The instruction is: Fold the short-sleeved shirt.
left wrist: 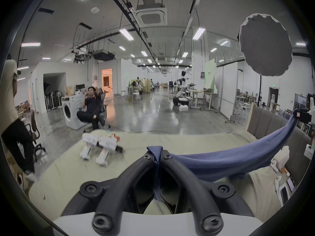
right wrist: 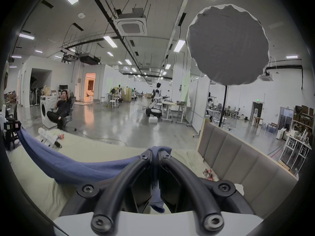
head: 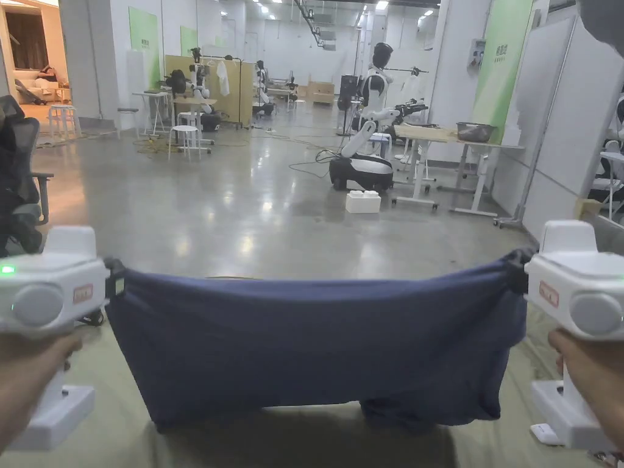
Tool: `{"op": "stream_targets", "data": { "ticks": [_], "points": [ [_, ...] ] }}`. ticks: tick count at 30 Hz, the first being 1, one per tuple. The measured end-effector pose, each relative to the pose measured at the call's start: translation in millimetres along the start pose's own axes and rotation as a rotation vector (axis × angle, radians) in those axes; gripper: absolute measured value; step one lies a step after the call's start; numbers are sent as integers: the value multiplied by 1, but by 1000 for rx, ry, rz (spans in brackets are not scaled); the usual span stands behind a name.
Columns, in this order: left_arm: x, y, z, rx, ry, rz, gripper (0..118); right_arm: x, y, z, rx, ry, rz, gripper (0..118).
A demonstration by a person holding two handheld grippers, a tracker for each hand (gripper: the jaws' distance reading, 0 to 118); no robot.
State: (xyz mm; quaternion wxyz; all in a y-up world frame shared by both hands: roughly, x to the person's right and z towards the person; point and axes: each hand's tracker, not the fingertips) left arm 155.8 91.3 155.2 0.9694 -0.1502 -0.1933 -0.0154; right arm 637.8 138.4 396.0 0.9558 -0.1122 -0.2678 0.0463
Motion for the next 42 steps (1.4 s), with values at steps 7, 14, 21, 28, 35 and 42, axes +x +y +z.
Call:
{"op": "stream_targets", "data": {
  "ticks": [7,14,21,28,35,42],
  "points": [
    [-25,-67,47,-37,-20,104,1,-1,-66,57,-66,14,29,3],
    [-26,-92,112,-30,-33,52,1,0,-97,133,-83,-1,45,3],
    [-34,-143,171,-84,-12,90,1,-5,-134,185,-167,11,45,3],
    [-36,-209,180,-294,-2,48,1,-15,-207,206,-366,27,44,3],
    [-36,-265,168,-498,13,37,1,-20,-288,201,-618,34,54,3],
    [-30,-295,164,-632,19,-14,1,-23,-335,195,-780,53,75,4]
  ]
}}
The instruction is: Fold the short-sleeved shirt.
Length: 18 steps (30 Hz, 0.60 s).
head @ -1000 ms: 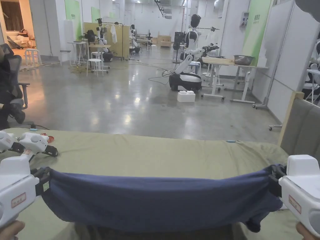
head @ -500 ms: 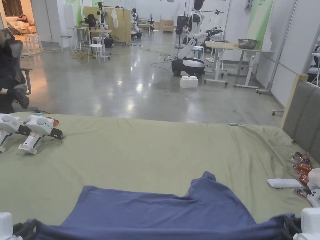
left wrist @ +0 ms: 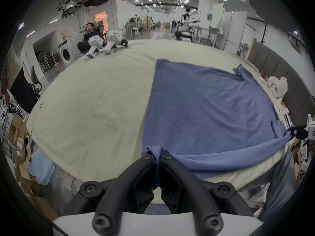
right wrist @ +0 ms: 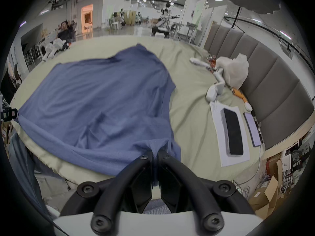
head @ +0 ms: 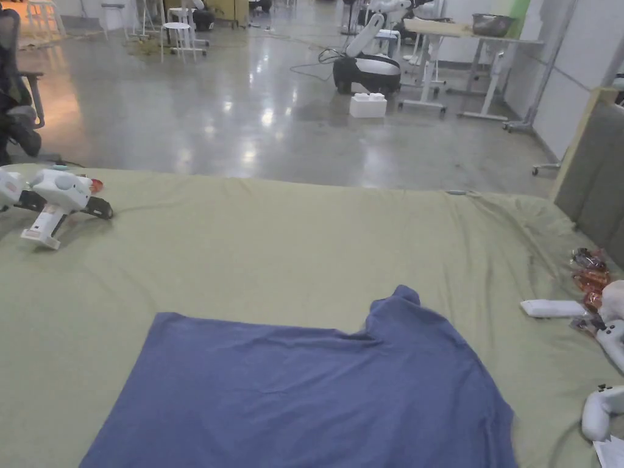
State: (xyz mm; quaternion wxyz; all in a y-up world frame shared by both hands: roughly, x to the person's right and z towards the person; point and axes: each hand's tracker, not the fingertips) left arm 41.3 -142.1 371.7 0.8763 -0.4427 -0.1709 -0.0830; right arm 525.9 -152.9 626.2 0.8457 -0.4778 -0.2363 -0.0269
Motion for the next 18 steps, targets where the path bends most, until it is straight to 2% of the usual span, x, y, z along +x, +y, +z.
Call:
{"op": "stream_targets", "data": {
  "ticks": [6,7,10,12,13,15,16,18],
  "points": [
    [2,-6,-9,-67,6,-11,5,-4,-10,-15,-54,9,11,6],
    [4,-7,-10,-82,12,-20,8,-4,-10,-17,-66,12,13,14],
    [7,-9,-6,-88,35,-41,13,-8,-10,-17,-88,-18,33,25],
    [4,-7,0,-78,45,-24,27,-8,-6,-10,-76,-49,46,46],
    [2,-3,6,-49,55,-3,43,-6,-2,-5,-49,-55,39,52],
    [-5,5,11,28,44,31,59,-4,9,6,31,-51,5,55],
    [-6,12,16,70,41,42,63,-4,16,11,77,-45,-8,61],
    [-3,27,22,150,28,48,63,-8,31,18,169,-34,-26,67]
  ]
}}
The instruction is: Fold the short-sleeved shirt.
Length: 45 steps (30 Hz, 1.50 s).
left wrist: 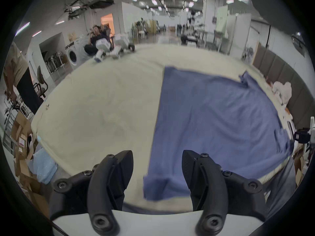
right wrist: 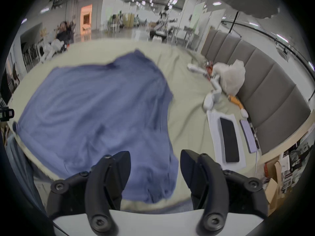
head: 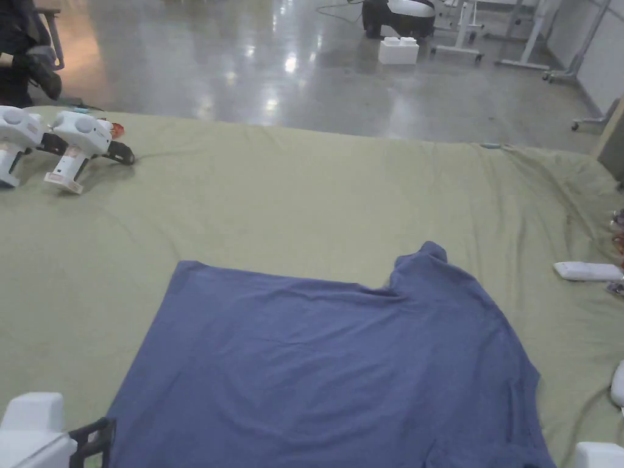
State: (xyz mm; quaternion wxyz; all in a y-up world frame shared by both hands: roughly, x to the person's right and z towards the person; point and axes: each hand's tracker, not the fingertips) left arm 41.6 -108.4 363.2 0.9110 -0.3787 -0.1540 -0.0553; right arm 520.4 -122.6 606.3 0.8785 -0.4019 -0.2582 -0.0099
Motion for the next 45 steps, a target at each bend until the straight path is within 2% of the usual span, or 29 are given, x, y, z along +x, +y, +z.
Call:
{"op": "stream_targets", "data": {
  "ticks": [3,9,11,12,16,18,19,27,34,39,41,42,43,45],
  "points": [
    [11,21,-3,79,-16,-17,63,-12,23,2,104,3,-19,67],
    [53,52,-3,290,-32,-64,61,-42,66,7,386,31,-106,66],
    [67,61,2,368,-24,-76,54,-52,75,14,485,16,-126,62],
    [72,64,5,399,-25,-84,47,-55,79,17,522,21,-134,58],
    [82,71,3,518,-11,-111,19,-66,89,28,644,12,-181,5],
    [87,71,4,571,-3,-126,2,-70,92,31,668,-8,-198,4],
    [88,73,6,580,-4,-129,0,-71,92,32,682,2,-204,1],
    [76,72,9,556,-16,-104,0,-75,98,31,690,8,-201,0],
    [2,44,2,246,-49,12,0,-77,97,23,643,35,-133,0],
    [-29,8,0,25,-56,56,0,-82,91,8,570,72,-141,0],
    [-39,-4,-9,-67,-54,79,10,-86,88,4,547,82,-135,0],
    [-40,-9,-13,-103,-54,79,21,-87,87,2,538,87,-133,0],
    [-41,-15,-16,-141,-65,76,39,-89,86,1,530,93,-132,0],
    [-34,-20,-15,-156,-59,86,57,-90,84,-1,515,101,-130,0]
  ]
}}
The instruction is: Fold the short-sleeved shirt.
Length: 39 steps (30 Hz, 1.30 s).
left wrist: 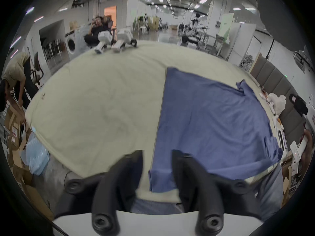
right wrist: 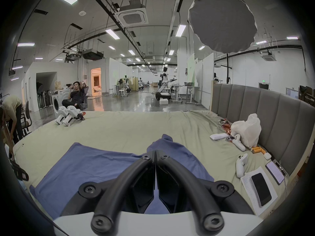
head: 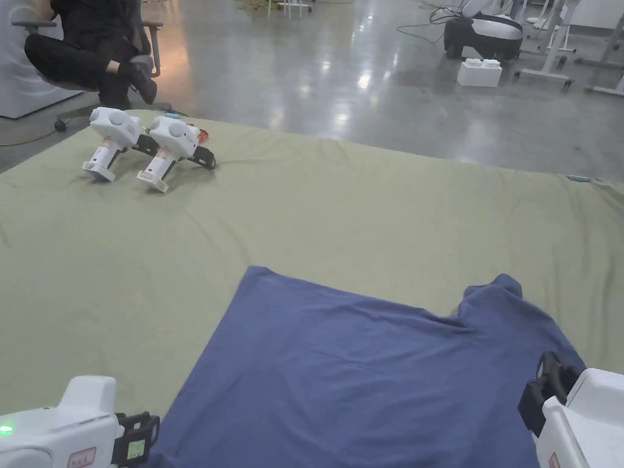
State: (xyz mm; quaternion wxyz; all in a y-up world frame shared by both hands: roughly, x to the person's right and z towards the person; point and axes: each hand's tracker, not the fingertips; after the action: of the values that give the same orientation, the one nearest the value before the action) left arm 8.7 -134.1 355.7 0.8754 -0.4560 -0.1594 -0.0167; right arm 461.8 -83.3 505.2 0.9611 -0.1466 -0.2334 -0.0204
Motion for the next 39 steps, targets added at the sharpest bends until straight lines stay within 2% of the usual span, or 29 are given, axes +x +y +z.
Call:
{"op": "stream_targets", "data": {
  "ticks": [2,10,14,17,18,20,21,27,28,29,30,31,32,36,39],
  "points": [
    [2,-5,-7,-32,13,30,63,0,-2,-1,-10,3,3,0],
    [12,-17,-46,-217,103,-12,63,6,-10,-2,-60,-6,2,0],
    [13,-22,-41,-162,107,-19,60,12,-16,-1,-81,-20,-3,0],
    [15,-21,-37,-159,94,-37,45,16,-20,0,-99,-26,-16,0],
    [18,-21,-36,-160,87,-52,37,17,-21,0,-104,-27,-17,0],
    [25,-20,-34,-161,59,-86,12,20,-23,3,-113,-31,-17,0],
    [28,-19,-34,-162,48,-85,5,22,-24,4,-115,-33,-18,0],
    [29,-16,-20,-112,25,-101,1,51,-25,20,-186,-18,9,2],
    [26,-14,-19,-101,24,-97,1,59,-25,24,-217,-20,21,5],
    [25,-12,-15,-85,30,-93,1,67,-26,27,-263,-25,29,14],
    [24,-11,-12,-74,28,-91,1,75,-27,30,-297,-32,40,33],
    [23,-9,-8,-64,17,-86,1,84,-30,34,-332,-38,42,59],
    [24,-7,-6,-59,13,-78,1,92,-34,38,-370,-39,40,71],
    [24,-4,-3,-56,3,-87,1,121,-55,49,-523,-50,2,71],
    [23,-5,-6,-66,2,-91,1,130,-79,50,-621,-77,42,71]
  ]
}}
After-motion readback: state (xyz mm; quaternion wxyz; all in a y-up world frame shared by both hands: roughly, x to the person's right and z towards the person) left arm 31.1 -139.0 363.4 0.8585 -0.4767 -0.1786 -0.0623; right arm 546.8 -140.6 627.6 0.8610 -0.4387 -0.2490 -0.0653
